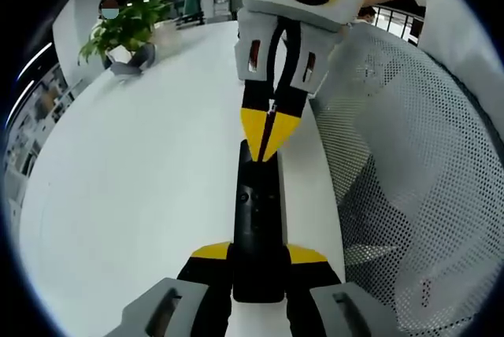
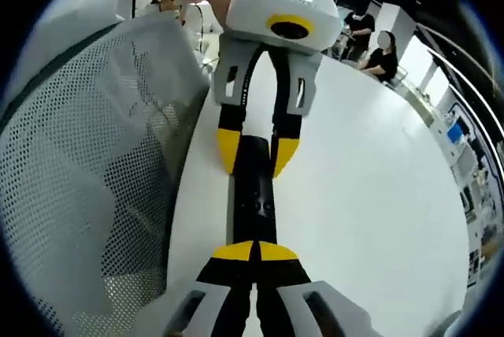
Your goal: Press the specified remote control buttons in sequence, fully releasing each button before pressing the next.
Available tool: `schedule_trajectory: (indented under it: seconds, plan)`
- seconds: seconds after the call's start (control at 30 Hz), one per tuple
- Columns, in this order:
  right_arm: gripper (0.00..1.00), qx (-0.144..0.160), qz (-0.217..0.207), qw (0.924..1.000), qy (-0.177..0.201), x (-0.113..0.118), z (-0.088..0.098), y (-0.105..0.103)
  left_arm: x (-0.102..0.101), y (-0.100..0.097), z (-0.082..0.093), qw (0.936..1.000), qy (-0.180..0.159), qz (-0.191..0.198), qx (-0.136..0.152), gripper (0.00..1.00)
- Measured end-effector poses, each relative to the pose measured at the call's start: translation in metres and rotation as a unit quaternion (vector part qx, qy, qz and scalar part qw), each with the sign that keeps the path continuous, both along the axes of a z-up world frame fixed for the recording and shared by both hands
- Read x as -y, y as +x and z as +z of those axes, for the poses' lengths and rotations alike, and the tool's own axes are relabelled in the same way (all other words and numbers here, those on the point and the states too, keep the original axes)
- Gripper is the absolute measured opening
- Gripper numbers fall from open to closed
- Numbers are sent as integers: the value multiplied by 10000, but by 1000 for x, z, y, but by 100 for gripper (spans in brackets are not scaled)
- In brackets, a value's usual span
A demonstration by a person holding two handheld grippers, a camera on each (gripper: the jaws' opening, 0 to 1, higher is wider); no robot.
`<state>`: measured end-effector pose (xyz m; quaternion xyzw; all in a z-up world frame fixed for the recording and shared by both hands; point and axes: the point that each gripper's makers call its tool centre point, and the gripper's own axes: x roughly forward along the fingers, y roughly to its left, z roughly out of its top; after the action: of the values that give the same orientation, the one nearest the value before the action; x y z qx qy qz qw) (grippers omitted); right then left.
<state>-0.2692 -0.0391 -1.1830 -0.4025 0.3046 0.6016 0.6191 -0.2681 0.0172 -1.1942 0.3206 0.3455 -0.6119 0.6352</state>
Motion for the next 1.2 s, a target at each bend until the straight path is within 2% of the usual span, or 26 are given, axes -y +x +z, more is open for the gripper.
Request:
schedule_trajectory:
  seconds: [0.1,0.23,0.33,0.4,0.47,0.53,0.57,0.67,0.97,1.0,1.1,1.17,1.2]
  plan:
    - [0,-141,-178,9993,-293,-1,-1,2,0,0,0,10000,-4,-4,-12,24]
    - [0,-36,-163,9993,-336,0,-1,1,0,0,0,10000,19,-9,-34,24]
    - [0,-101,-405,9990,130,0,0,2,0,0,0,10000,22,-2,-30,24]
    - [0,-164,-718,9945,740,-2,2,4,0,0,0,10000,9,32,-31,24]
    - [0,-358,-1025,9883,1073,0,3,4,0,0,0,10000,6,61,-28,24]
    - [0,-556,-1212,9826,1291,-2,3,2,0,0,0,10000,22,64,-21,24]
    - [3,-557,-1148,9830,1320,-3,3,1,0,0,0,10000,24,60,-18,24]
    - [6,-403,-990,9862,1267,-5,3,2,0,0,0,10000,6,46,-22,24]
    - [9,-453,-575,9919,1036,-8,1,2,0,1,0,9999,-104,48,-7,24]
    - [9,-428,-407,9941,909,-8,1,1,0,1,0,9999,-115,44,-4,24]
    - [9,-661,-465,9947,638,-8,0,2,-1,1,0,9998,-189,28,5,24]
    - [8,-662,-205,9970,340,-8,-1,2,0,1,0,9997,-238,67,7,24]
    - [8,-660,9,9978,54,-8,-1,1,0,0,0,9997,-247,57,40,24]
